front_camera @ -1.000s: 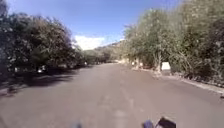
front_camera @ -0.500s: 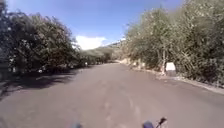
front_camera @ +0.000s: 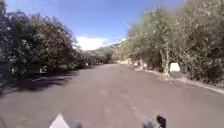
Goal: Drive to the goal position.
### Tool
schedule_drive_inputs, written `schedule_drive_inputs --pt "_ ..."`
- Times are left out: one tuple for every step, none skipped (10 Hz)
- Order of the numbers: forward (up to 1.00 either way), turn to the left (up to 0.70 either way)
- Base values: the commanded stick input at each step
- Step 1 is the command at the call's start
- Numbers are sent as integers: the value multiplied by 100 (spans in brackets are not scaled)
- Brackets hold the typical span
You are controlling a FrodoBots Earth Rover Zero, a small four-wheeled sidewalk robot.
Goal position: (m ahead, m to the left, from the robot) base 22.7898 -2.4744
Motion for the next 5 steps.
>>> schedule_drive_inputs --pt "50 0" --pt "50 0" --pt "50 0" --pt "50 0" --pt "50 0"
